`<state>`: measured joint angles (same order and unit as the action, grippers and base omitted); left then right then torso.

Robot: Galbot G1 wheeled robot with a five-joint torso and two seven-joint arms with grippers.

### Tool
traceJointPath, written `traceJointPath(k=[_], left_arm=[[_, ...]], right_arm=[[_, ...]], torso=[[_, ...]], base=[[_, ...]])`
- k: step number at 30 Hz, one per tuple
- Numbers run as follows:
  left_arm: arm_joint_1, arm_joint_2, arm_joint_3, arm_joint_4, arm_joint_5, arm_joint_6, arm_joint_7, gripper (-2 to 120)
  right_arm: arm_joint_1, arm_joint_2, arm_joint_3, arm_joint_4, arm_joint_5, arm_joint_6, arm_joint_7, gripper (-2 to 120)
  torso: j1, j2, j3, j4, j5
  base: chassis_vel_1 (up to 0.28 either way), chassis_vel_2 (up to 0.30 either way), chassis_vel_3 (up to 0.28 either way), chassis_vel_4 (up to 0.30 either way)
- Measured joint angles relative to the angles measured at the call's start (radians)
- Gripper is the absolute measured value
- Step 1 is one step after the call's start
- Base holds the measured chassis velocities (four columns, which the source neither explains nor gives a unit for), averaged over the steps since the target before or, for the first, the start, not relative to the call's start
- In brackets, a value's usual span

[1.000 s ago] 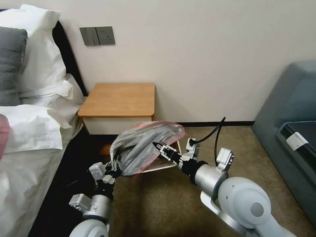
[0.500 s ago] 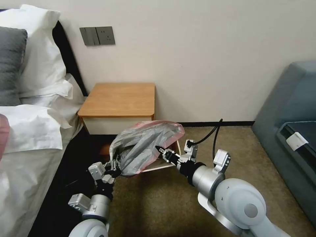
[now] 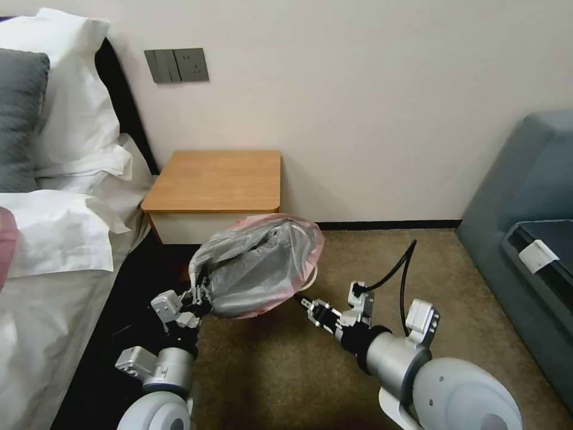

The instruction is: Pick up the garbage bag from the table and place it over the trash can.

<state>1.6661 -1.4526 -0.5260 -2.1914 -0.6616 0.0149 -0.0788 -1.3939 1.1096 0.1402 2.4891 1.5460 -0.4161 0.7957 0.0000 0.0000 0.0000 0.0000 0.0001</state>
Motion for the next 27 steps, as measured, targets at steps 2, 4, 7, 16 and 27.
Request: traceJointPath(k=[2,4,7,16,27], left_arm=[[0.000,0.001,-0.001,-0.001,-0.003,0.001,0.000,5],[0.000,0.002,-0.005,-0.003,-0.006,0.003,0.000,5],[-0.001,0.003,-0.012,-0.003,-0.008,0.007,-0.001,5],[-0.006,0.012,-0.032,0.001,-0.041,0.019,-0.001,5],[0.003,0.021,-0.037,-0.003,-0.045,0.026,-0.001,5]], right_arm=[[0.000,0.003,0.000,-0.001,-0.003,0.000,-0.002,0],[0.003,0.007,0.004,0.004,-0.004,-0.008,-0.013,0],[-0.002,0.011,0.025,0.010,0.001,-0.023,-0.034,0],[-0.023,-0.003,0.130,0.010,0.042,-0.007,-0.093,27],[0.049,0.014,0.120,0.013,0.090,0.025,-0.152,68]], torso=[[0.000,0.000,0.000,0.0000,0.0000],[0.000,0.000,0.000,0.0001,0.0000],[0.000,0.000,0.000,0.0001,0.0000],[0.000,0.000,0.000,-0.0001,0.0000],[0.000,0.000,0.000,0.0000,-0.0001]], base=[[0.000,0.000,0.000,0.000],[0.000,0.000,0.000,0.000],[0.000,0.000,0.000,0.000],[0.000,0.000,0.000,0.000],[0.000,0.000,0.000,0.000]])
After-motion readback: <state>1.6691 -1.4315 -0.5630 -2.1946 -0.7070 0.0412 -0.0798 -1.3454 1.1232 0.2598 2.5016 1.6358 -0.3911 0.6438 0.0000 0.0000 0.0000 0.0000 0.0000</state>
